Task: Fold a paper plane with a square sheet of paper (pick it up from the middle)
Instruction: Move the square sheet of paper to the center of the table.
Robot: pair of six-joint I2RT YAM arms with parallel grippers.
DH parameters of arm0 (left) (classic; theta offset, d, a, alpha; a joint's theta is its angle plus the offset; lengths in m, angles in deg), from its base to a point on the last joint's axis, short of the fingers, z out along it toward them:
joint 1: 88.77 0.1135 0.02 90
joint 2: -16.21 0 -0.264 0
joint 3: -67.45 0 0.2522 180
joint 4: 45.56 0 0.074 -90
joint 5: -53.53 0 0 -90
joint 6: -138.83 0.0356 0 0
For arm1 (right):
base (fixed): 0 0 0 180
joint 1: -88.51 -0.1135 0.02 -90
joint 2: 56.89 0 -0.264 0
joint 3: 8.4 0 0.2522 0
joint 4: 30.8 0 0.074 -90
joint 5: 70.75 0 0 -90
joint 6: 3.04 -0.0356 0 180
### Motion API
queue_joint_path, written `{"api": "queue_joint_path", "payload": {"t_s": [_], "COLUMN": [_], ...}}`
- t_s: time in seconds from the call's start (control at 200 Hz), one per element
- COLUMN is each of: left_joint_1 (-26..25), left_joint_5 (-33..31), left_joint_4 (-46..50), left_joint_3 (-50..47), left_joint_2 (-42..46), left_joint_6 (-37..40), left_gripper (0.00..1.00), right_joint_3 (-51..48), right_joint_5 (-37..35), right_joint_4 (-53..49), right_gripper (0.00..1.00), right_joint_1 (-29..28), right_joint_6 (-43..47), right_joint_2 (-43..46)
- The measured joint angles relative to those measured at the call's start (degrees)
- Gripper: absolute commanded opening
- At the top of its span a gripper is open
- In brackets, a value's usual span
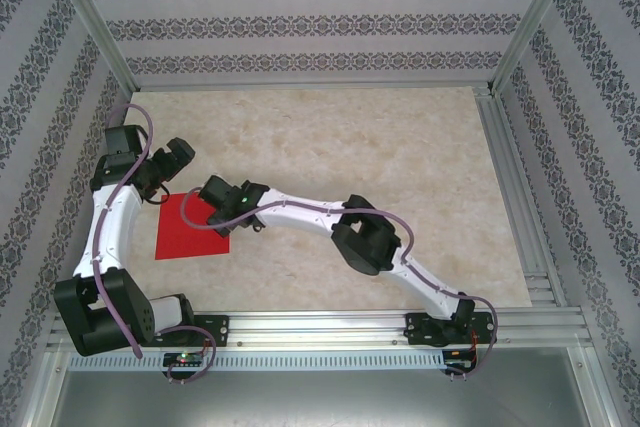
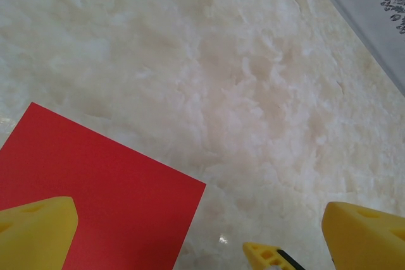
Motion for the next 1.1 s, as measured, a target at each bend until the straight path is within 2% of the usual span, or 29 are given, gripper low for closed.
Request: {"api": "queue_joint_path", "payload": {"t_s": [0.165, 0.305, 0.51, 0.699, 0.939, 1.014, 1.099], "left_joint_1": [0.0, 0.0, 0.0, 0.0, 0.0, 0.0, 0.0], "left_joint_5": [-0.4, -0.7, -0.9, -0.9, -0.8, -0.8, -0.8], "left_joint_4": [0.3, 0.8, 1.1, 1.1, 1.1, 1.1, 1.1], "left_joint_3": [0.0, 0.0, 0.0, 0.0, 0.0, 0.0, 0.0], "left_joint_2": [0.0, 0.0, 0.0, 0.0, 0.0, 0.0, 0.0], "left_joint_6": [0.0, 0.0, 0.0, 0.1, 0.1, 0.1, 0.1], "left_gripper": [1.0, 1.0, 1.0, 1.0, 1.0, 1.0, 1.0], "right_joint_3": [4.5, 3.8, -12.3, -28.7, -33.7, -34.0, -33.9], "right_joint_5": [0.0, -0.6, -0.3, 2.4, 2.9, 2.4, 2.4], "right_joint_4": [-3.3, -4.1, -0.2, -0.9, -7.0, -8.5, -8.0], "right_gripper": [0.98, 0.98, 0.98, 0.98, 0.98, 0.98, 0.98], "right_joint_1": [-0.1, 0.0, 2.4, 10.8, 22.1, 22.8, 20.9], "right_joint_6": [1.2, 2.4, 5.6, 12.1, 13.8, 11.9, 7.6], "right_joint_2": [-3.2, -2.9, 6.5, 17.5, 22.5, 24.0, 26.9]}}
